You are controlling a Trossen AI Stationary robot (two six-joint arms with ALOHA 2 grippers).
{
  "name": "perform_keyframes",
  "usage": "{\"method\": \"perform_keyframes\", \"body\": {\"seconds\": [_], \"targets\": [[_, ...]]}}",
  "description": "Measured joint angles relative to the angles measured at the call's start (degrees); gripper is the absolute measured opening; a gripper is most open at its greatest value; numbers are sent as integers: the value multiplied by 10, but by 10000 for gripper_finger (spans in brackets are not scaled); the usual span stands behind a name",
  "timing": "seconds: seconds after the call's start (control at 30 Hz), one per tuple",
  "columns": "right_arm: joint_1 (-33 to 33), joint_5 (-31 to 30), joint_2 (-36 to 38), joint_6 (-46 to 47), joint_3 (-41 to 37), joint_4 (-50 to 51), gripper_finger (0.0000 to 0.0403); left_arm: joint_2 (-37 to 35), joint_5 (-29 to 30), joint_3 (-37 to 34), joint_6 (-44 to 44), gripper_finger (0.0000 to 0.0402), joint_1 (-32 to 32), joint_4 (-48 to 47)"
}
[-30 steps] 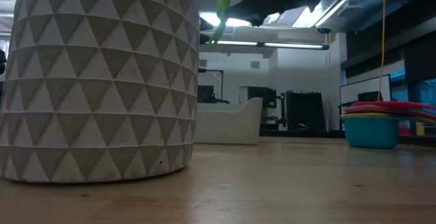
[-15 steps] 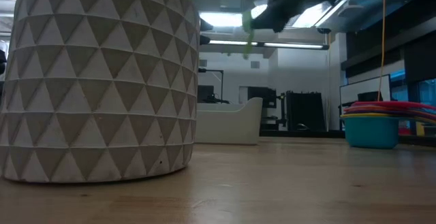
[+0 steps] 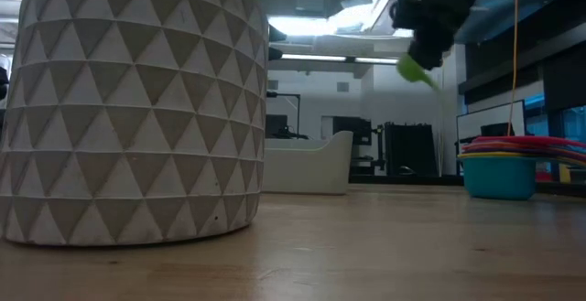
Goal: Nest measuring cups in basket
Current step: Stack the green measuring cup on top of the the red measuring cup
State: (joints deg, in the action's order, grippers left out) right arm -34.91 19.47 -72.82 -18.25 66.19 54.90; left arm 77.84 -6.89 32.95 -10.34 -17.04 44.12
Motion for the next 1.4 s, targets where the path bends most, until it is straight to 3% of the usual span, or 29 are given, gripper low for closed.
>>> {"method": "perform_keyframes", "body": {"seconds": [0.2,0.47,0.7,1.4], "targets": [[-10,0,0,-12,0,109,15,0,0,0,0,237,0,0],[-10,-1,0,-16,0,175,15,0,0,0,0,234,0,0],[-10,-56,0,-15,0,238,16,0,0,0,0,234,0,0],[-10,-59,0,-13,0,244,16,0,0,0,0,234,0,0]]}}
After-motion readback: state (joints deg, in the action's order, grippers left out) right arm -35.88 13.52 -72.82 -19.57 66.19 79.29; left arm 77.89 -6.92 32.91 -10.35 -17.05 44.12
